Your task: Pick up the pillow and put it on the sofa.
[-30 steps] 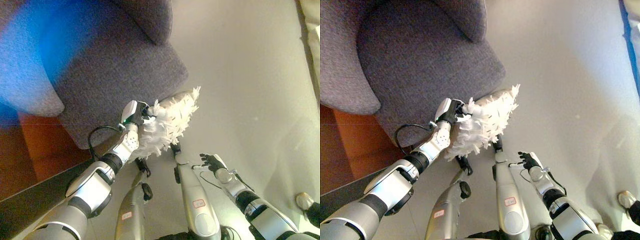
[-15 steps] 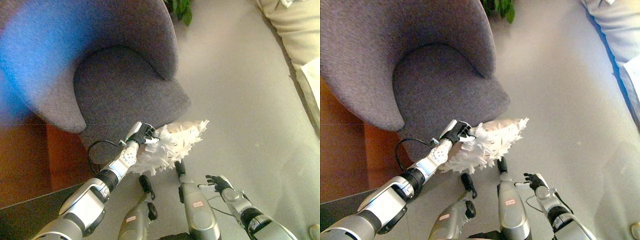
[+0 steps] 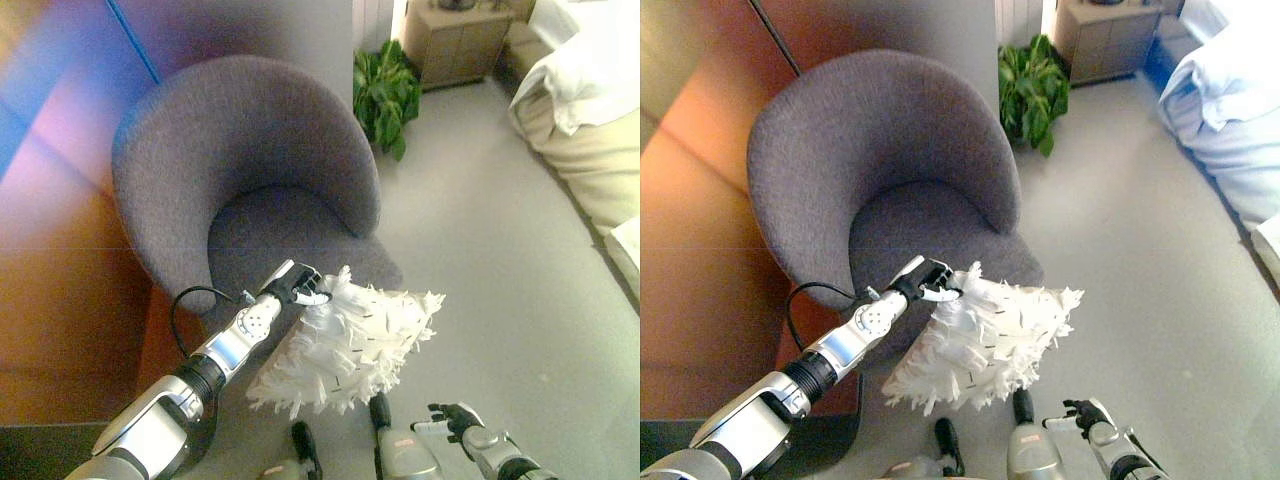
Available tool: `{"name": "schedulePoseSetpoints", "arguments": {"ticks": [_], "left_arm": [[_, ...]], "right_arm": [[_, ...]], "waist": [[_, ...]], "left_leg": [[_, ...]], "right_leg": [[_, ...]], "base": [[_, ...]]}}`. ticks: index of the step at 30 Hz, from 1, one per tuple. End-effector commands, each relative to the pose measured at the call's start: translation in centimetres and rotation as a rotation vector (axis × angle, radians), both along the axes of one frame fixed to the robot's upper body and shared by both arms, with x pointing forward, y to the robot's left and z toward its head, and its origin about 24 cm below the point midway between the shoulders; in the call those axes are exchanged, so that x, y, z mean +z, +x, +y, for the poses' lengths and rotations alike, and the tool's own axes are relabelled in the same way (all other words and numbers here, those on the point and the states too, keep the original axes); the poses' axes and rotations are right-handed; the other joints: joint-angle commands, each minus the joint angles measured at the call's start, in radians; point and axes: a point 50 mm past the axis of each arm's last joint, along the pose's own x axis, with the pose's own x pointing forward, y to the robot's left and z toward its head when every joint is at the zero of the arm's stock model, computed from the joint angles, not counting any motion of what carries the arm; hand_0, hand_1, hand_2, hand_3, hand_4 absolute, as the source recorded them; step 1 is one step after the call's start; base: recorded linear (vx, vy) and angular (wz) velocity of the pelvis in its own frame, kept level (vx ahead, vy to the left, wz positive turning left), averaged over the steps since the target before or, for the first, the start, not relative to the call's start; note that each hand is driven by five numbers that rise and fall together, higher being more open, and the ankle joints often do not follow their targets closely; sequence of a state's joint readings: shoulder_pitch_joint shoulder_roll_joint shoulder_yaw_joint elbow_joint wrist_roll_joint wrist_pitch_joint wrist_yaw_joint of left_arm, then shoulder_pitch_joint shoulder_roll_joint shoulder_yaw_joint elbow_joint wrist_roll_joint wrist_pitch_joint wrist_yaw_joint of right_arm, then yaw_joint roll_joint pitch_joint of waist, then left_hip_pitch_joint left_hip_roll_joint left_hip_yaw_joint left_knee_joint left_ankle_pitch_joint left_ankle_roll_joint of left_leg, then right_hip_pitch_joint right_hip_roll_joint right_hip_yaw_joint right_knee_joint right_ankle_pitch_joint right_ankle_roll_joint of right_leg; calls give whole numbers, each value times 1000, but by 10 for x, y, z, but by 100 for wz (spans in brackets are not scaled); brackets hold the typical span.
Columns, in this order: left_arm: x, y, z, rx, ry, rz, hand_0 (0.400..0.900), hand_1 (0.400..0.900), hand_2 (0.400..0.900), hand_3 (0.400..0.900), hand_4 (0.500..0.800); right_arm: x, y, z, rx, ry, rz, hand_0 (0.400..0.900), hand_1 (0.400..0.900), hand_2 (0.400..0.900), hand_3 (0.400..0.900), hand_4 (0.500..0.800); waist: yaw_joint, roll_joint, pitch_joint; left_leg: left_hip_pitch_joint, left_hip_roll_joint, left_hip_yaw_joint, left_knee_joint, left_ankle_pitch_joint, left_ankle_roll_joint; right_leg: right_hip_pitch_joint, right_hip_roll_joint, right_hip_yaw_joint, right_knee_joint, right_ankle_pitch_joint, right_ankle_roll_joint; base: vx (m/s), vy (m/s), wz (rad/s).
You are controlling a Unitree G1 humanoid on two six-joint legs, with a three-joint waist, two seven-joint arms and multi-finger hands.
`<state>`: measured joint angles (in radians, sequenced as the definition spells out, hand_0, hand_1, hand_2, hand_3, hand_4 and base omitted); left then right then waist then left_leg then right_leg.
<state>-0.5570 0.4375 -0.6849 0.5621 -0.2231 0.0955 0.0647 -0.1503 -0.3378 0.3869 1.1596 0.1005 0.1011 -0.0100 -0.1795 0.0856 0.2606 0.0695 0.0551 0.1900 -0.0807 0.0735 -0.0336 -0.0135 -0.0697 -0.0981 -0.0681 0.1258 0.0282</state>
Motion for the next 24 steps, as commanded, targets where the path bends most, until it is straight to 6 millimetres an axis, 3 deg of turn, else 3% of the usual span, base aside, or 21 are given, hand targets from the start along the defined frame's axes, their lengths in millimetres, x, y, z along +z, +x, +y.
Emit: {"name": "schedulePoseSetpoints", "arguments": {"ticks": [1, 6, 12, 17, 20, 24], "left_arm": [[96, 33, -5, -12, -192, -318, 400, 400, 400, 400, 500], [135, 40, 10, 57, -284, -370, 400, 400, 400, 400, 500], [180, 46, 44, 177, -403, -438, 400, 400, 400, 400, 500], [212, 52, 96, 361, -456, -491, 400, 400, 400, 400, 500], [226, 49, 142, 522, -504, -544, 400, 400, 400, 400, 500], [235, 41, 180, 653, -480, -579, 400, 400, 400, 400, 500]], "right_arm": [[-14, -42, -3, 37, -27, 138, 900, 900, 900, 900, 800], [-16, -51, -4, 39, -26, 171, 900, 900, 900, 900, 800], [-18, -65, -9, 29, -29, 219, 900, 900, 900, 900, 800], [-20, -79, -14, 10, -32, 259, 900, 900, 900, 900, 800], [-20, -88, -17, -7, -32, 273, 900, 900, 900, 900, 800], [-21, -93, -19, -22, -38, 280, 900, 900, 900, 900, 800]], "waist": [[44, -43, -130], [54, -41, -163], [65, -32, -190], [74, -21, -214], [80, -13, -224], [85, -4, -231]], "left_leg": [[-5, 12, 4, 95, -115, -20], [18, 8, -11, 85, -117, -18], [33, 3, -26, 75, -115, -17], [39, -2, -36, 65, -112, -17], [40, -6, -40, 60, -111, -16], [36, -12, -46, 59, -113, -13]], "right_leg": [[18, -56, 10, 119, -148, 84], [50, -55, 4, 110, -156, 85], [73, -55, -7, 105, -163, 84], [88, -53, -19, 94, -164, 84], [94, -50, -25, 85, -164, 84], [94, -46, -27, 82, -165, 82]], "base": [[57, -3, 2], [48, -6, 3], [47, -3, 5], [68, -7, 5], [71, -10, 4], [58, 14, 3]]}}
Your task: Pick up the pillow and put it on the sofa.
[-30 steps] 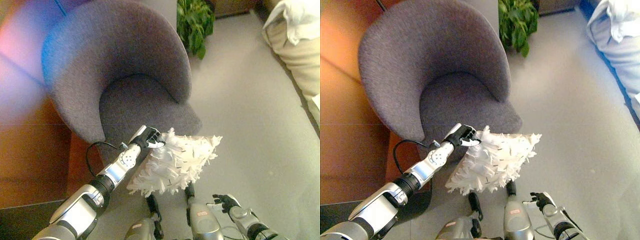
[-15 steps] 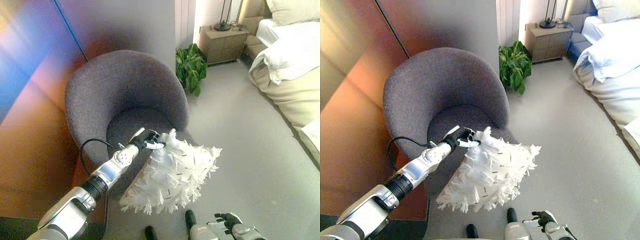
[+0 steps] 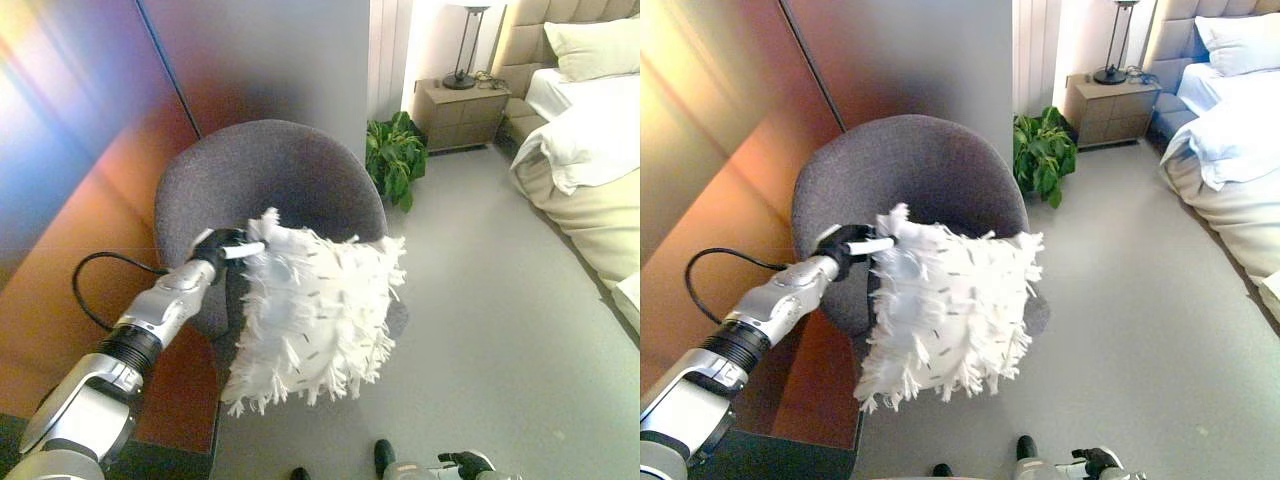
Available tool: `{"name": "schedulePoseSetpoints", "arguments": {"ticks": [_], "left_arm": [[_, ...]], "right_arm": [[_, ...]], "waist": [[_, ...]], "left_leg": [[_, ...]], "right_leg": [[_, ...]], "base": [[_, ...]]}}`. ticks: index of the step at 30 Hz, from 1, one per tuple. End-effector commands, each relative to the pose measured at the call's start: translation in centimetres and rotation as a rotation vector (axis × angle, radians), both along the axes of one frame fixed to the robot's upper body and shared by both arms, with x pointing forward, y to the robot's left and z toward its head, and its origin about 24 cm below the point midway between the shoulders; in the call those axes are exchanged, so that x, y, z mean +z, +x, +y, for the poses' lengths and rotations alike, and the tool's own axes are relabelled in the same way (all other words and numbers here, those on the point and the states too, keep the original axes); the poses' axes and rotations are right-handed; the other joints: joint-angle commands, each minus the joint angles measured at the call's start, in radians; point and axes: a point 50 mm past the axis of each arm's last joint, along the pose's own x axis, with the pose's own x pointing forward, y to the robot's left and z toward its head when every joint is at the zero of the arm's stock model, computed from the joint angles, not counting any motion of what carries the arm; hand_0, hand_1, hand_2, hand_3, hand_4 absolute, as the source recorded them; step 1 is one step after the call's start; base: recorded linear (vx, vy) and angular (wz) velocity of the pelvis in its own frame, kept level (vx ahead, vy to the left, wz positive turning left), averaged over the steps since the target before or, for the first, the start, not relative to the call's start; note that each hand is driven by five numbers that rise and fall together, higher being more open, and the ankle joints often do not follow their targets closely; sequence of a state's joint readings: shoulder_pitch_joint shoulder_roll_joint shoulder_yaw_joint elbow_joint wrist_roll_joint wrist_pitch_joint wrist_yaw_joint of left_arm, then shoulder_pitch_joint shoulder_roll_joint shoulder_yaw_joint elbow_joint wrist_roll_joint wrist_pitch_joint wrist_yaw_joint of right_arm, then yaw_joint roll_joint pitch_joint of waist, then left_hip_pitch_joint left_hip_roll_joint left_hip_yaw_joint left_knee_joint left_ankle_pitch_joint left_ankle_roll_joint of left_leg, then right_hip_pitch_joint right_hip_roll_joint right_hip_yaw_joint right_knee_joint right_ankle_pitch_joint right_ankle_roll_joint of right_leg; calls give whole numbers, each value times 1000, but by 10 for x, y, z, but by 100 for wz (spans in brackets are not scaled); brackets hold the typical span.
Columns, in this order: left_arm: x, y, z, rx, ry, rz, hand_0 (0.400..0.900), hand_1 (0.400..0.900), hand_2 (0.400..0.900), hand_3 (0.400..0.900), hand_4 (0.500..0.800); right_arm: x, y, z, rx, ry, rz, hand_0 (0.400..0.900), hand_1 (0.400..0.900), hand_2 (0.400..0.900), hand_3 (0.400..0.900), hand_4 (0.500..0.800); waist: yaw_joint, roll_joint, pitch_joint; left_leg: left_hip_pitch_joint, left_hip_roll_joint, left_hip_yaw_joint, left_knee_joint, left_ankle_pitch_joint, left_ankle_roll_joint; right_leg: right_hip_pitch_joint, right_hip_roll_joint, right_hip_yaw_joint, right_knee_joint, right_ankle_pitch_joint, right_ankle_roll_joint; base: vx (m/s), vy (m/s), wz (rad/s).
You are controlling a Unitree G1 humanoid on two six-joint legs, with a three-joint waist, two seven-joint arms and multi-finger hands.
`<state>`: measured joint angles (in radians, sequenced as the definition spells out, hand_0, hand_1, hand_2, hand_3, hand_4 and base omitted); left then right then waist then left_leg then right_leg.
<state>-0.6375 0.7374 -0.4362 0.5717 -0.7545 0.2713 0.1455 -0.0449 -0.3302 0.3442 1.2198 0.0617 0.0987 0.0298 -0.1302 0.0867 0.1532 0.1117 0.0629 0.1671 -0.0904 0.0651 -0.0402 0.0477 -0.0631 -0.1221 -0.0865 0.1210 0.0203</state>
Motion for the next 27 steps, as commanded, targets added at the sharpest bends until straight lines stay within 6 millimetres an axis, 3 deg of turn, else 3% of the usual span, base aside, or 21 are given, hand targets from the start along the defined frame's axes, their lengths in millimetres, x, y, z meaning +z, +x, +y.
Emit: {"name": "schedulePoseSetpoints", "arguments": {"ticks": [1, 8, 9, 10, 22, 27], "left_arm": [[165, 16, 61, 253, -12, -550, 400, 400, 400, 400, 500], [151, 11, 86, 364, -82, -463, 400, 400, 400, 400, 500], [150, 11, 87, 364, -89, -456, 814, 814, 814, 814, 748], [148, 12, 86, 367, -95, -445, 900, 900, 900, 900, 800], [148, 16, 78, 370, -129, -474, 900, 900, 900, 900, 800], [144, 19, 69, 332, -263, -486, 900, 900, 900, 900, 800]], "right_arm": [[-5, -40, -11, 25, -46, 127, 900, 900, 900, 900, 800], [-5, -49, -14, 32, -56, 147, 900, 900, 900, 900, 800], [-5, -51, -15, 31, -57, 148, 900, 900, 900, 900, 800], [-5, -51, -15, 32, -59, 148, 900, 900, 900, 900, 800], [-4, -47, -17, 38, -59, 126, 900, 900, 900, 900, 800], [-5, -46, -15, 45, -55, 127, 900, 900, 900, 900, 800]], "waist": [[36, -4, -126], [33, 0, -131], [32, -1, -131], [31, -2, -130], [30, -8, -108], [34, -7, -110]], "left_leg": [[-8, -22, -24, 70, -105, -5], [-10, -27, -25, 42, -91, -7], [-10, -26, -25, 36, -88, -8], [-12, -26, -24, 32, -85, -9], [-29, -34, -21, 32, -88, -3], [-24, -33, -21, 42, -95, -2]], "right_leg": [[33, -51, -2, 100, -161, 89], [35, -39, -9, 91, -164, 88], [34, -37, -10, 89, -163, 88], [33, -36, -12, 86, -162, 89], [14, -38, -9, 87, -164, 89], [19, -39, -10, 92, -170, 86]], "base": [[78, 25, 4], [80, 24, 5], [82, 17, 5], [72, 19, 5], [5, 4, 0], [0, 0, 0]]}}
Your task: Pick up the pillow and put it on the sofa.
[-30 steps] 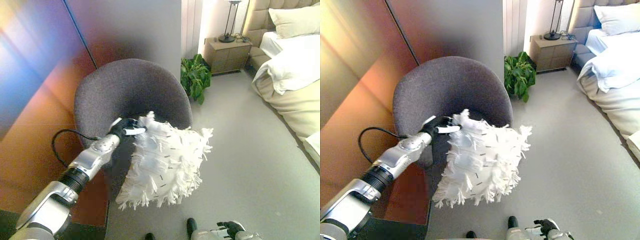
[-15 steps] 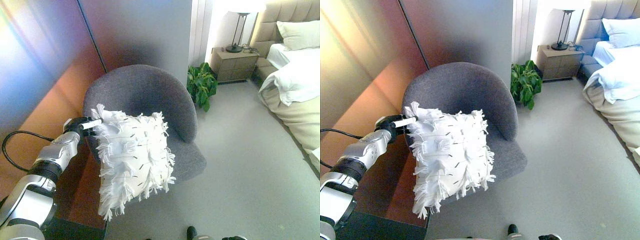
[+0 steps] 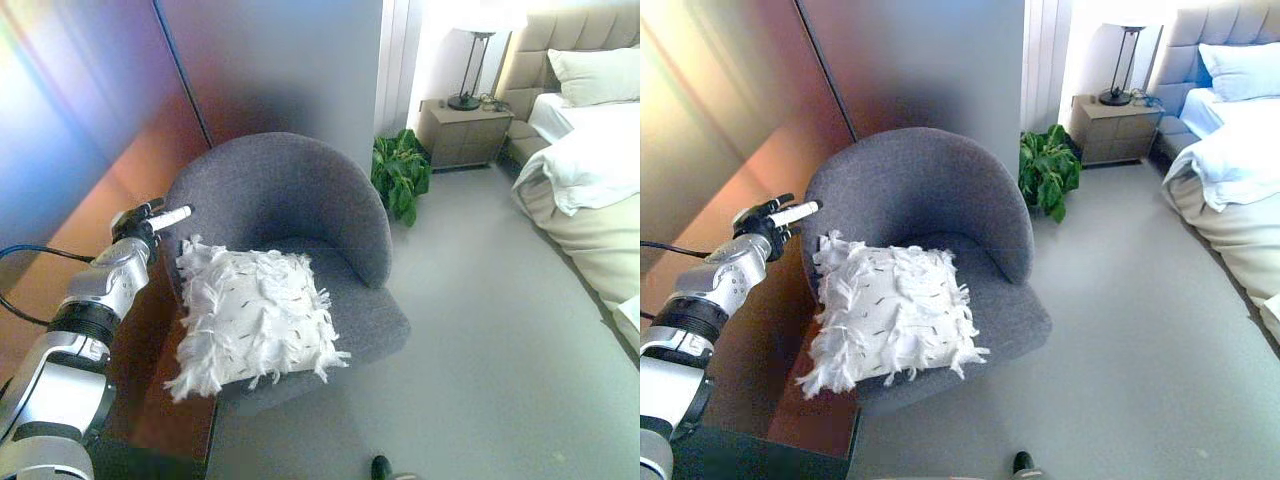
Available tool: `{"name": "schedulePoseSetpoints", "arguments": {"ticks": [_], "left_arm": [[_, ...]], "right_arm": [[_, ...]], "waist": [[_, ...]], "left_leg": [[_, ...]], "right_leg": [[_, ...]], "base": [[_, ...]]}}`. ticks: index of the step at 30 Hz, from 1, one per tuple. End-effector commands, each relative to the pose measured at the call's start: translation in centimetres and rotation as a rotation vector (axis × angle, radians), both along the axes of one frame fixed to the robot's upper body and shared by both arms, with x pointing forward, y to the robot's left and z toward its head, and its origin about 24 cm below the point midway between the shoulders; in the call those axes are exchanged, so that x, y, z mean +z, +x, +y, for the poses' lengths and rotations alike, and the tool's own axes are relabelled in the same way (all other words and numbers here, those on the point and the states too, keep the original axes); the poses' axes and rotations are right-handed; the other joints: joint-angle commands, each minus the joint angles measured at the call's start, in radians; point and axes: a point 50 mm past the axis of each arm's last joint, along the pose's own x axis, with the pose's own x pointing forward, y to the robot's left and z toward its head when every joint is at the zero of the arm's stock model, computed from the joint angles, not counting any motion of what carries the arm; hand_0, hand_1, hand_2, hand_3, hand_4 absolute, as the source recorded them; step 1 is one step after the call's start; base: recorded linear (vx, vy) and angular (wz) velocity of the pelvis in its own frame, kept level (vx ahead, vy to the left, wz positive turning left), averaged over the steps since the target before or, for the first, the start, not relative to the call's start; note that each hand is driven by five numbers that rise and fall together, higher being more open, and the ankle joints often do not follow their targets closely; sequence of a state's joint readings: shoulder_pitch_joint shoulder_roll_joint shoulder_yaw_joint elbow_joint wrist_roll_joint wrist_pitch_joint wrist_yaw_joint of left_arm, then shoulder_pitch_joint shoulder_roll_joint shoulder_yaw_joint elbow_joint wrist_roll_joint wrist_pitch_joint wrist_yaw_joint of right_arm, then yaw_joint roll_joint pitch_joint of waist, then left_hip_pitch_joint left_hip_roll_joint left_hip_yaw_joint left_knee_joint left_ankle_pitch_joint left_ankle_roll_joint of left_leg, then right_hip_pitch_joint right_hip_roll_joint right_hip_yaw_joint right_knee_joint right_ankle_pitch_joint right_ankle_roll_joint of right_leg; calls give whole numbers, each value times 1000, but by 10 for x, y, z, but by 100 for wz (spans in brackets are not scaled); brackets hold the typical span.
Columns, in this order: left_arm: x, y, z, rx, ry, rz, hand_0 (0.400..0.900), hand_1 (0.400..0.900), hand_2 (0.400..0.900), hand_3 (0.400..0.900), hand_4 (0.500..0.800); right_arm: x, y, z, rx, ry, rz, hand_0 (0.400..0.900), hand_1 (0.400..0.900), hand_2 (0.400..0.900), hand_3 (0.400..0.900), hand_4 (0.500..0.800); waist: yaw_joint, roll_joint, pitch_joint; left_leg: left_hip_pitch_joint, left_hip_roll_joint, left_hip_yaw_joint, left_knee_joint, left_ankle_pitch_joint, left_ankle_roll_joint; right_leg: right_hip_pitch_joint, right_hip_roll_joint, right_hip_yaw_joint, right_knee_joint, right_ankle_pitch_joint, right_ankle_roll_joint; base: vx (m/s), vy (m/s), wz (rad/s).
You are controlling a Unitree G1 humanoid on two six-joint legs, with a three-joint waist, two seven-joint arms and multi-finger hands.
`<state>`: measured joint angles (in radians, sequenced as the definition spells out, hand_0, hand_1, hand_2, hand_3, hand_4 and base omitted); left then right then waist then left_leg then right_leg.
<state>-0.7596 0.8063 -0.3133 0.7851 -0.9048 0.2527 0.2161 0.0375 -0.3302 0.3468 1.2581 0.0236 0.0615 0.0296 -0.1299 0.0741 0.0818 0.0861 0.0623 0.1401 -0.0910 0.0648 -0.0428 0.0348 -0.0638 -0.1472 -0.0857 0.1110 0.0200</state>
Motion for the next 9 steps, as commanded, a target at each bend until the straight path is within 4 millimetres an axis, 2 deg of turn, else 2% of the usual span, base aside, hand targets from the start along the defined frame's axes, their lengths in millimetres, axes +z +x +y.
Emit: {"name": "schedulePoseSetpoints", "arguments": {"ticks": [1, 9], "left_arm": [[102, 13, 7, 39, -84, -396, 900, 900, 900, 900, 800], [82, 19, -20, -85, -121, -386, 900, 900, 900, 900, 800]], "right_arm": [[2, -7, -11, 36, -40, 38, 900, 900, 900, 900, 800], [1, -4, -8, 48, -32, 33, 900, 900, 900, 900, 800]], "waist": [[34, 5, -40], [41, 0, -45]], "left_leg": [[3, -32, 6, 44, -97, 1], [14, -32, 2, 51, -104, 3]], "right_leg": [[33, -38, 16, 92, -162, 87], [45, -36, 17, 94, -167, 83]], "base": [[0, 0, 0], [0, 0, 0]]}}
